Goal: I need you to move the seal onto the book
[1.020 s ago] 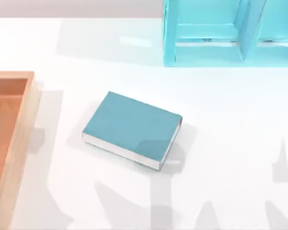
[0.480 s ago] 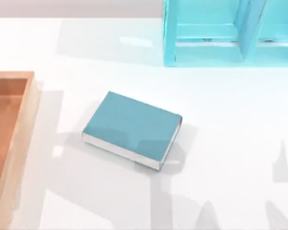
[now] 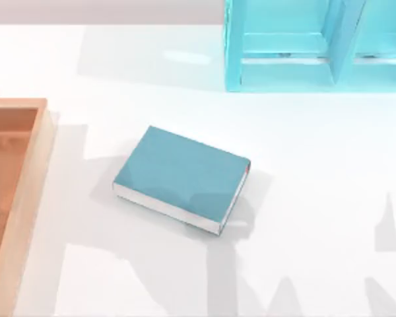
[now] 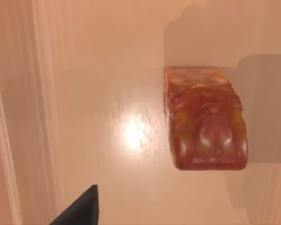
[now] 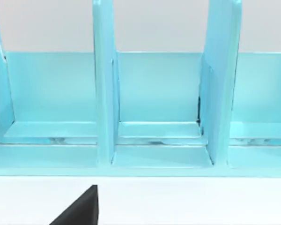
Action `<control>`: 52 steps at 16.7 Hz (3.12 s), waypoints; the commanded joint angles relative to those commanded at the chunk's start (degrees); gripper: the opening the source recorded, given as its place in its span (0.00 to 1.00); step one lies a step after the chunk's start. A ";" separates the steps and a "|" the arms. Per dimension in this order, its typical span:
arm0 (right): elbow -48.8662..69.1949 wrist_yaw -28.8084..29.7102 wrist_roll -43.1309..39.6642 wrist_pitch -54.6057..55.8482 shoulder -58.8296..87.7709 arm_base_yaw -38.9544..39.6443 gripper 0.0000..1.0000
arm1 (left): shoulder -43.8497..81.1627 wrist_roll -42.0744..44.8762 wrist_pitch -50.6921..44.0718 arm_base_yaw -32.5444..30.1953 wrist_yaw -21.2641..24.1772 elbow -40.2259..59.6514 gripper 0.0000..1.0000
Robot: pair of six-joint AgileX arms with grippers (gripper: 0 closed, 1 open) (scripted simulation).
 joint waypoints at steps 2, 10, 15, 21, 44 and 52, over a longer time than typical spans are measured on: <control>0.00 0.00 0.00 0.00 0.00 0.00 1.00 | 0.00 0.00 0.00 0.00 0.00 0.00 1.00; 0.00 0.00 0.00 0.00 0.00 0.00 1.00 | 1.49 -0.10 5.98 -0.09 0.01 -4.44 1.00; 0.00 0.00 0.00 0.00 0.00 0.00 1.00 | 3.28 0.02 12.19 -0.01 0.02 -8.87 1.00; 0.00 0.00 0.00 0.00 0.00 0.00 1.00 | 5.63 0.19 20.46 0.10 0.03 -14.67 1.00; 0.00 0.00 0.00 0.00 0.00 0.00 1.00 | 6.06 0.22 21.43 0.13 0.03 -15.38 0.00; 0.00 0.00 0.00 0.00 0.00 0.00 1.00 | 4.58 -2.30 21.38 -2.35 -1.55 -11.35 0.00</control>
